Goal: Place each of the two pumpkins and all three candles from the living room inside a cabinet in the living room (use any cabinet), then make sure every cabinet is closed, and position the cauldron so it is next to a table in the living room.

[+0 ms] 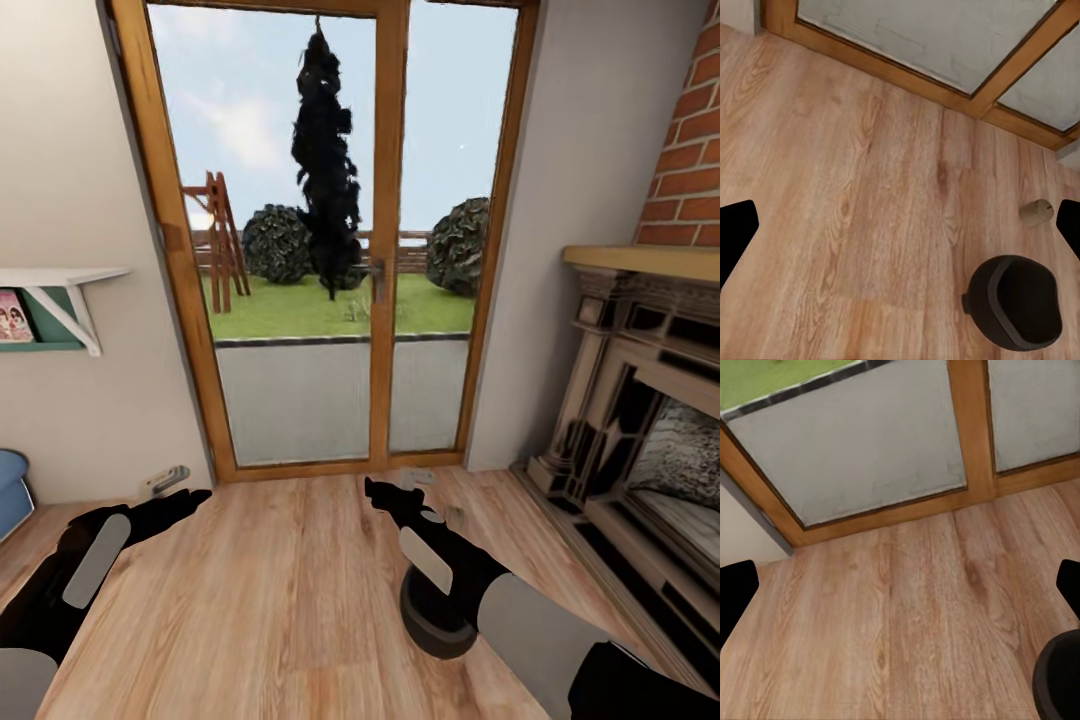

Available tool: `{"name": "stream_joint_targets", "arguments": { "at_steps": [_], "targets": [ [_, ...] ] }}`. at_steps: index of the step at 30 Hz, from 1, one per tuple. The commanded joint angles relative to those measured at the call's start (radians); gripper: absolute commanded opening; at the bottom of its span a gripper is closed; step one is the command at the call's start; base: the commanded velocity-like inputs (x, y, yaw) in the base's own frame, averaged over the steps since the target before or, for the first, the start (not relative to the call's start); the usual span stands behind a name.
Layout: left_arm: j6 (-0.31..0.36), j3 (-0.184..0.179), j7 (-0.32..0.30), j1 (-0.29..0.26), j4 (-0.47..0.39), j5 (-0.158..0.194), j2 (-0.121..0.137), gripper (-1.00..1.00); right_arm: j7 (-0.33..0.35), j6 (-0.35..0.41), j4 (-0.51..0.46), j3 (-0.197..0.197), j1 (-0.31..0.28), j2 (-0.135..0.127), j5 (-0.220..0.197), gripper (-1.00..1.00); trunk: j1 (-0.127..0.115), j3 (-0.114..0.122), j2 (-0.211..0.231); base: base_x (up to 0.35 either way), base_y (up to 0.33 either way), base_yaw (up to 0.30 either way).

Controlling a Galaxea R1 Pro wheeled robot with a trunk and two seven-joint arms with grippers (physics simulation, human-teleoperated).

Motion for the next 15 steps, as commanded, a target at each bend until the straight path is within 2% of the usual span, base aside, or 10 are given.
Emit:
{"name": "stream_joint_targets", "arguments": {
  "at_steps": [1, 15],
  "targets": [
    [0.004, 0.0, 0.009, -0.001, -0.001, 0.01, 0.0, 1.0, -0.007, -0.004, -0.001, 0.008, -0.002, -0.001, -0.01, 1.0, 0.001, -0.001, -0.001, 0.329, 0.112, 0.0],
    [0.004, 0.0, 0.009, -0.001, 0.0, 0.009, 0.0, 1.0, -0.007, -0.006, -0.001, 0.011, -0.002, 0.0, -0.01, 1.0, 0.001, -0.001, -0.001, 0.323, 0.125, 0.0]
  ]
}}
